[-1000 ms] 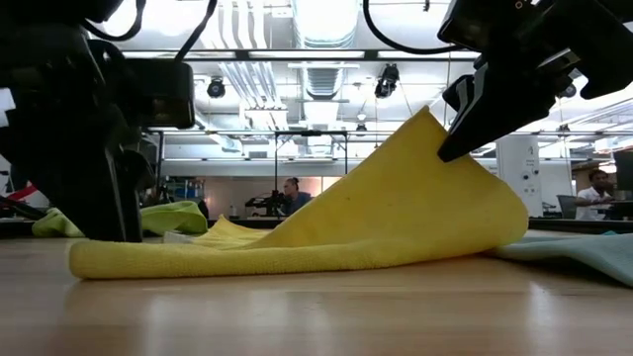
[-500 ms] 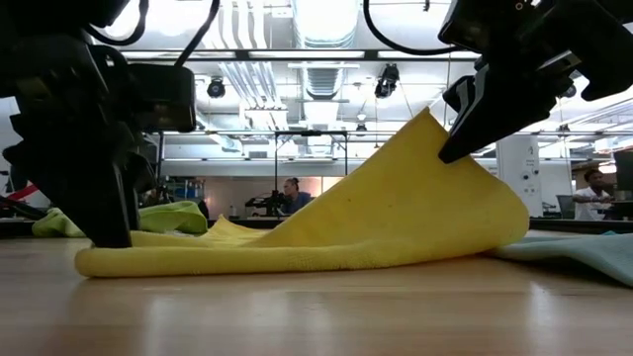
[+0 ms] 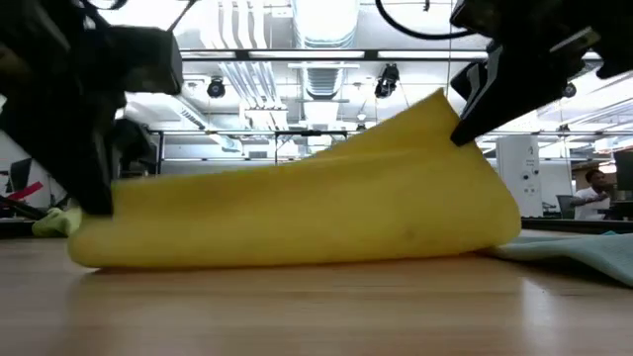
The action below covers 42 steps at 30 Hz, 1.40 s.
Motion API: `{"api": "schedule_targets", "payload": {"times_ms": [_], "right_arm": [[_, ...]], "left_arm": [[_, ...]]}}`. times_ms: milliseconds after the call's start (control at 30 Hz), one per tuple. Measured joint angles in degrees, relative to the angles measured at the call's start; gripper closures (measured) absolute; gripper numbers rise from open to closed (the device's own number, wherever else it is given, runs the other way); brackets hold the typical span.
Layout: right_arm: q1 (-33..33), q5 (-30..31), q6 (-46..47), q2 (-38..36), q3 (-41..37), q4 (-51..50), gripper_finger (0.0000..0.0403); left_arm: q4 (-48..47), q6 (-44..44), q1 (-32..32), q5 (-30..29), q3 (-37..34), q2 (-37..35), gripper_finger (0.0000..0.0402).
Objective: Fold microfiber towels
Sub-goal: Fold the yellow microfiber towel
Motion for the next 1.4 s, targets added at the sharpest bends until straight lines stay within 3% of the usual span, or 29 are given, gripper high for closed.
{"api": "schedule_targets", "payload": {"times_ms": [133,367,700,1033,1400], "right_arm": [[0.0,0.8,0.0,-1.1,0.0,-0.6,0.0394],[-0.9,8.5,-0.1,-0.9,0.0,-4.0,0.0394],[-6.5,11.6,-3.5,-0.9,0.0,-4.3,0.0394],[-12.7,11.6,-7.0,-0.9,0.0,-4.3,0.0394],[-15.8,10.9,-8.6,-0.9,0.0,-4.2,0.0394]], "left_arm": [[-4.2,1.1,0.8,-4.2,-0.1,-3.8,0.04],[-8.3,5.6,3.6,-12.9,0.0,-8.1,0.0401],[-8.1,19.2,13.7,-19.4,-0.1,-8.2,0.0401],[-7.4,26.6,22.4,-19.9,-1.3,-8.2,0.0401],[-4.9,28.1,25.2,-20.2,-1.9,-6.6,0.0402]]}}
